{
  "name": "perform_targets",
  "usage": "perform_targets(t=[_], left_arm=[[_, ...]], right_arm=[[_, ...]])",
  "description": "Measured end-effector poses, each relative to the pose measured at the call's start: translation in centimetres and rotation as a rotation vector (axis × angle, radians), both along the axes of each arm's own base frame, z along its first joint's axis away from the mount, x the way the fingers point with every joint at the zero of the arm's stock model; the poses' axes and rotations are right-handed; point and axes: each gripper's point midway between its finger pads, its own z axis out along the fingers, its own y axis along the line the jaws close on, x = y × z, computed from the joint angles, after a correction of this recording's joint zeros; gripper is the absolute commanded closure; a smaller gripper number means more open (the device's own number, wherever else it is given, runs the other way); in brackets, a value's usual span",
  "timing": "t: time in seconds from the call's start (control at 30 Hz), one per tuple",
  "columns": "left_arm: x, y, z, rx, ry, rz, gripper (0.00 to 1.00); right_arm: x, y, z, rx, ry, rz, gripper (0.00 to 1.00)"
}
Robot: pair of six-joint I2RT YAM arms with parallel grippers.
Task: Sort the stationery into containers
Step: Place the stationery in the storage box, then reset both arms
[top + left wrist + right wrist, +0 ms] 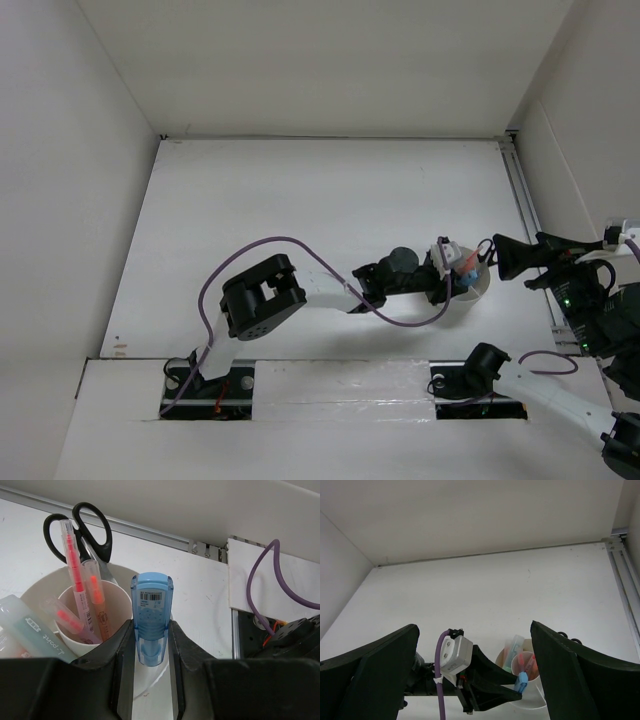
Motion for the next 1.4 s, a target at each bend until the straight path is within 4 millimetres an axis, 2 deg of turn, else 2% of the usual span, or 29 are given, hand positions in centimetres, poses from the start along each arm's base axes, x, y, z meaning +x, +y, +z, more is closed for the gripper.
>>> perform_targets(t=[0.07, 0.2, 0.3, 0.33, 0.37, 0.4, 0.47, 0.53, 0.8, 0.9, 1.0, 1.03, 1.1, 1.17, 1.3, 1.4], left_arm=[[0.0, 0.0, -0.1, 0.000, 0.000, 0.002, 0.93], [0.0, 0.2, -0.5, 0.006, 0.002, 0.005, 0.93], [0.0, 0.4, -0.8, 0.012, 0.006, 0.006, 0.85], [0.0, 0.4, -0.9, 0.014, 0.006, 0.008, 0.79], [0.0, 0.4, -0.9, 0.013, 0.006, 0.011, 0.64], [0.1, 0.5, -0.9, 0.013, 0.005, 0.013, 0.59], [0.0, 0.5, -0.9, 0.005, 0.007, 0.013, 0.38], [0.0, 0.6, -1.1, 0.007, 0.010, 0.018, 0.34], [0.4, 1.3, -1.6, 0.015, 0.011, 0.051, 0.31], [0.4, 1.9, -0.1, -0.006, 0.003, 0.064, 0.30], [0.5, 2.8, 2.3, -0.043, -0.007, 0.090, 0.27], [0.7, 3.2, 3.4, -0.060, -0.012, 0.108, 0.21], [1.3, 3.9, 5.5, -0.086, -0.018, 0.163, 0.04], [2.3, 5.0, 7.6, -0.103, -0.011, 0.240, 0.00], [4.6, 9.0, 11.5, -0.088, 0.016, 0.453, 0.00], [6.6, 13.2, 14.5, -0.069, 0.049, 0.663, 0.00]], right_arm=[[0.0, 0.0, 0.1, -0.001, -0.003, 0.003, 0.01], [-0.2, 0.0, 0.1, -0.003, -0.010, 0.014, 0.01], [-0.5, -0.2, 0.3, 0.004, -0.023, 0.019, 0.01], [-0.6, -0.3, 0.4, 0.006, -0.026, 0.019, 0.01], [-0.6, -0.3, 0.4, 0.007, -0.028, 0.020, 0.01], [-0.6, -0.3, 0.4, 0.008, -0.030, 0.021, 0.01], [-0.7, -0.3, 0.4, 0.009, -0.030, 0.024, 0.01], [-0.7, -0.3, 0.4, 0.005, -0.031, 0.027, 0.01], [-0.7, -0.1, 0.5, 0.000, -0.034, 0.039, 0.01], [-0.7, 0.0, 0.4, -0.001, -0.034, 0.042, 0.01], [-0.7, 0.2, 0.2, -0.009, -0.032, 0.049, 0.01], [-0.6, 0.2, 0.2, -0.013, -0.031, 0.050, 0.01], [-0.6, 0.4, 0.0, -0.018, -0.027, 0.056, 0.01], [-0.5, 0.6, -0.2, -0.022, -0.023, 0.060, 0.01], [-0.3, 1.0, -0.3, -0.026, -0.006, 0.064, 0.01], [-0.4, 0.9, -0.1, -0.028, 0.013, 0.064, 0.01]])
